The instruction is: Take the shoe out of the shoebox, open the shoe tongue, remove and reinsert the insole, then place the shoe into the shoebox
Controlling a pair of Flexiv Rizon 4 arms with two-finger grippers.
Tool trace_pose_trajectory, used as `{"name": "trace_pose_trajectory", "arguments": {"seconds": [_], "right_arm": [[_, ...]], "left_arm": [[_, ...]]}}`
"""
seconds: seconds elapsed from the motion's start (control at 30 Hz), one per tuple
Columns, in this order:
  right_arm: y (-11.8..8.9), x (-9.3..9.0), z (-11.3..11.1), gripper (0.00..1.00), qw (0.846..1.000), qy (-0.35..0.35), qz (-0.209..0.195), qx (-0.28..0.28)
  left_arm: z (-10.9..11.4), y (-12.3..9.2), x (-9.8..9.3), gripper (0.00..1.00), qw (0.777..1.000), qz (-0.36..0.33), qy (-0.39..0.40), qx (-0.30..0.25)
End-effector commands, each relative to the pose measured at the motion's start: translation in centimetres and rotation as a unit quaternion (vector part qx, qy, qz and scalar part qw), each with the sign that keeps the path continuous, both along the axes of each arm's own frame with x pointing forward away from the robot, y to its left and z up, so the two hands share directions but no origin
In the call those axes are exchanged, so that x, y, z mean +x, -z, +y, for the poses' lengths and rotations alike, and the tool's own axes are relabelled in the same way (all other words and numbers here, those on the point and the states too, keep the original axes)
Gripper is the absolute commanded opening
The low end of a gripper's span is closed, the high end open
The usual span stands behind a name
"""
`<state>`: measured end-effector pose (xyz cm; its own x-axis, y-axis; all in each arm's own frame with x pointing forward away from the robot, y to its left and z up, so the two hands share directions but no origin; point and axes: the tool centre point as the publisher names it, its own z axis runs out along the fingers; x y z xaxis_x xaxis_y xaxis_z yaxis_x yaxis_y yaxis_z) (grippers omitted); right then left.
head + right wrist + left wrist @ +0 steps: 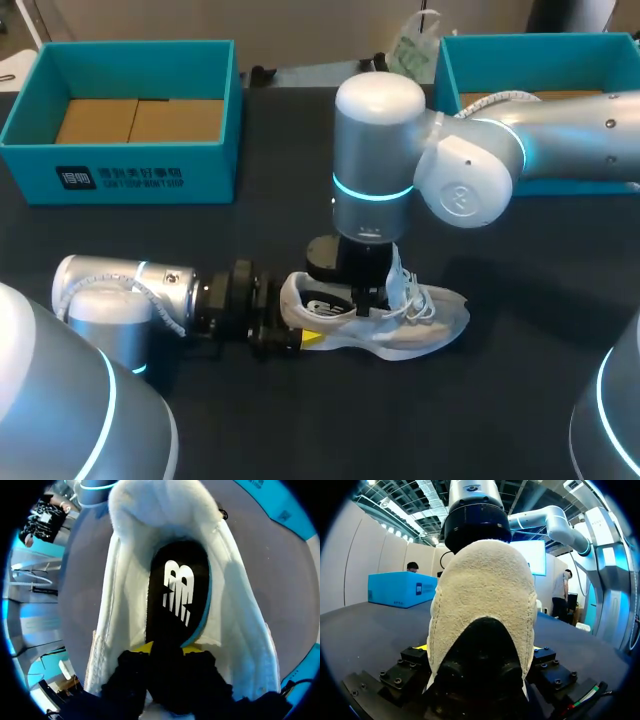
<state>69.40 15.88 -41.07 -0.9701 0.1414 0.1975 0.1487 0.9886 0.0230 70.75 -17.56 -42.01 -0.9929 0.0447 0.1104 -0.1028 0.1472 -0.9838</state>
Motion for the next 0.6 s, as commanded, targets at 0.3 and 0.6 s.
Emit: {"name": "trace_pose_trajectory", "arguments": {"seconds": [0.3, 0.6], "right_arm": [[1.5, -2.7, -0.8, 0.0, 0.999, 0.025, -0.018, 0.025], [-2.5, -3.2, -1.4, 0.0, 0.987, 0.029, -0.098, 0.123]], "left_arm": [[-0.1, -0.1, 0.2, 0.0, 1.0, 0.0, -0.002, -0.001], [-0.1, -0.1, 0.2, 0.0, 1.0, 0.0, -0.002, -0.001]]}}
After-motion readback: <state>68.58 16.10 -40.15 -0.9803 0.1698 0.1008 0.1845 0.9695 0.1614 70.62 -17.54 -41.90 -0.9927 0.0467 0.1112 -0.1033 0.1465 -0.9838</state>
